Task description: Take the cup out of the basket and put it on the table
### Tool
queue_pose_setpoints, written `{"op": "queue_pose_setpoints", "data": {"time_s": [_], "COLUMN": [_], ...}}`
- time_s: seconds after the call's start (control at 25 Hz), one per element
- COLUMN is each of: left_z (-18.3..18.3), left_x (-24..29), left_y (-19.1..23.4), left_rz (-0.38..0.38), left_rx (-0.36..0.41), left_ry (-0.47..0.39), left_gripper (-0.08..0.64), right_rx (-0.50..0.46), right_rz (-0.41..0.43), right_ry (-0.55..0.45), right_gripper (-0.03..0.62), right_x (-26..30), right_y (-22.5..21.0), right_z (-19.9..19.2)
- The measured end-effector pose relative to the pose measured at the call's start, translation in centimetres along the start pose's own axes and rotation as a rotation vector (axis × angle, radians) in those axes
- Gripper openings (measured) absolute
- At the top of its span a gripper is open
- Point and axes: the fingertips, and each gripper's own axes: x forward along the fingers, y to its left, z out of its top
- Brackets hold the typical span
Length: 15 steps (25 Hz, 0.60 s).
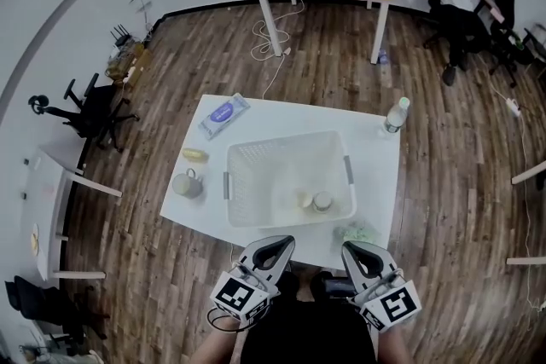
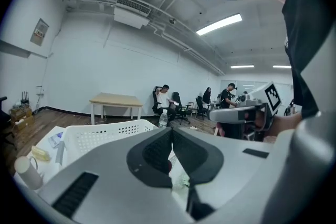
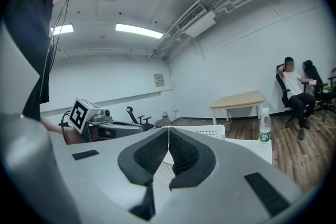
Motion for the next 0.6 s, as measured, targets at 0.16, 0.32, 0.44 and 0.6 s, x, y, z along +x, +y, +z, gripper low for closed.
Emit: {"op": "queue_pose_setpoints", "data": {"time_s": [0.16,0.32,0.44,0.6], "left_z": [-0.2,-0.4,-0.8,-1.9], "left_x": [1.3,3.1,4.7,6.9], "left_y": [2.5,4.5,5.8,7.5], "left_rz": [-0.038,-0.124,-0.184,-0.233], "left_rx": [0.089,0.173,0.242,0.283], "left_ry": [0.047,0.08,0.131,0.19], "left_gripper": [0.009,0.009,0.011,0.011], "right_rx": [0.0,0.009,0.013,0.03], "right_rz": [-0.021,-0.056,-0.081,-0.124], "right_ry": [-0.005,-0.003,0.011,0.011], "right_gripper": [0.025,0.025,0.025,0.025], "right_x": [1.0,1.3,1.2,1.0], "right_y": [-0.1,0.1,0.3,0.2], "right_z": [0.2,-0.2,-0.6,-0.8]}}
